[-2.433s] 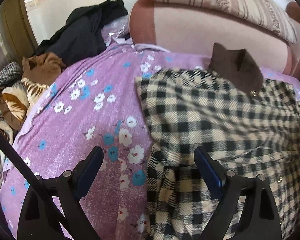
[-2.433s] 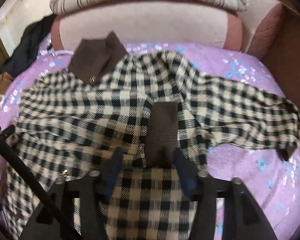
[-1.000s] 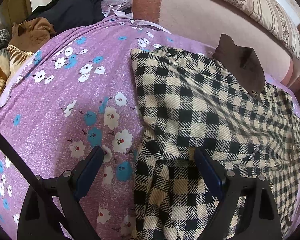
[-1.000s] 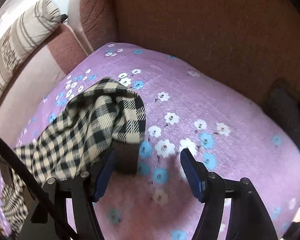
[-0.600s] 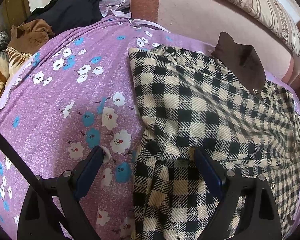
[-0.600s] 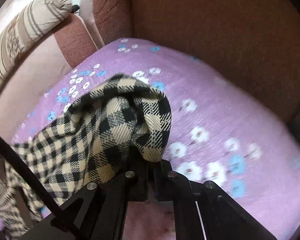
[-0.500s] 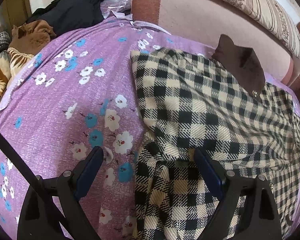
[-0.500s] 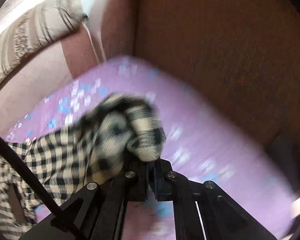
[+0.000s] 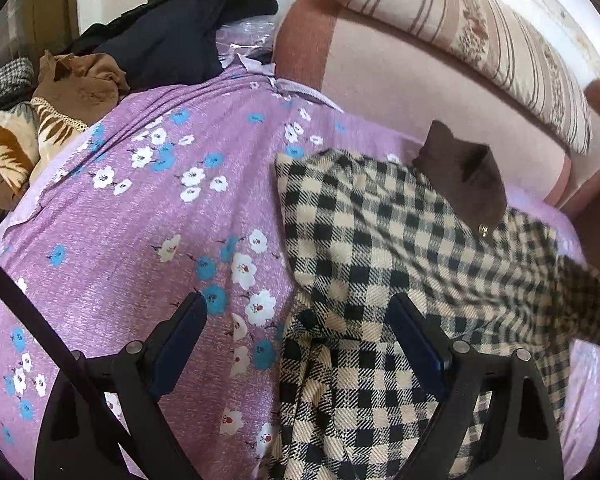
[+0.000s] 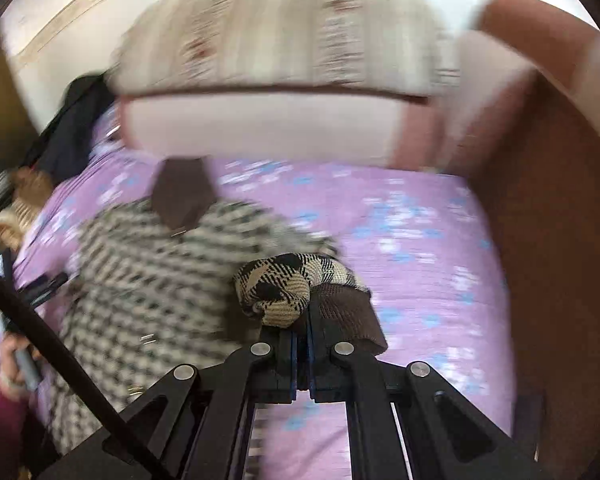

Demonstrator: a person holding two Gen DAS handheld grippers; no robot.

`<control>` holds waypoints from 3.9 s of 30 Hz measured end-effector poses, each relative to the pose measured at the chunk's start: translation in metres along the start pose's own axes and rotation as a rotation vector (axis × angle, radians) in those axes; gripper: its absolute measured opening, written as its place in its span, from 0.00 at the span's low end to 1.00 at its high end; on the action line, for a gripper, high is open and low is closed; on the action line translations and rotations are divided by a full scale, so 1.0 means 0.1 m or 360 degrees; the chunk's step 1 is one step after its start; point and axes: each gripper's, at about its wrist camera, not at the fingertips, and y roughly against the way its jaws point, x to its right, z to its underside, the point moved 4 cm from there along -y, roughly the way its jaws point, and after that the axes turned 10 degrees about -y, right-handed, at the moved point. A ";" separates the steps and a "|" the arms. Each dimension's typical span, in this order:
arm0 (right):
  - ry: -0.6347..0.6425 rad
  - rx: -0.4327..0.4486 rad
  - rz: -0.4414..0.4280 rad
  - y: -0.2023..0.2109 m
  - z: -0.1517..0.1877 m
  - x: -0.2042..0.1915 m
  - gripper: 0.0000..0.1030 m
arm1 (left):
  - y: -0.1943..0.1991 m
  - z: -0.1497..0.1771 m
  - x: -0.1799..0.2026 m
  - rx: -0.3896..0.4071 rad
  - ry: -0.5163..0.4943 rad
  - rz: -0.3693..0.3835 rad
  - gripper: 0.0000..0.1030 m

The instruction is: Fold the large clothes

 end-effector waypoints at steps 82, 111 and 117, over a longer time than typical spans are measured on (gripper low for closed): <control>-0.0188 -0.0265 -0.0876 -1.35 1.38 -1.23 0.70 | -0.11 0.24 0.65 -0.0241 -0.0468 0.0314 0.62; -0.0805 0.0015 -0.0518 -1.43 0.69 0.18 0.81 | 0.07 -0.32 0.22 -0.0074 -0.0337 0.0315 0.84; -0.0779 0.0029 -0.0547 -1.43 0.73 0.03 0.81 | -0.32 0.00 0.46 -0.0287 -0.0597 0.0301 0.74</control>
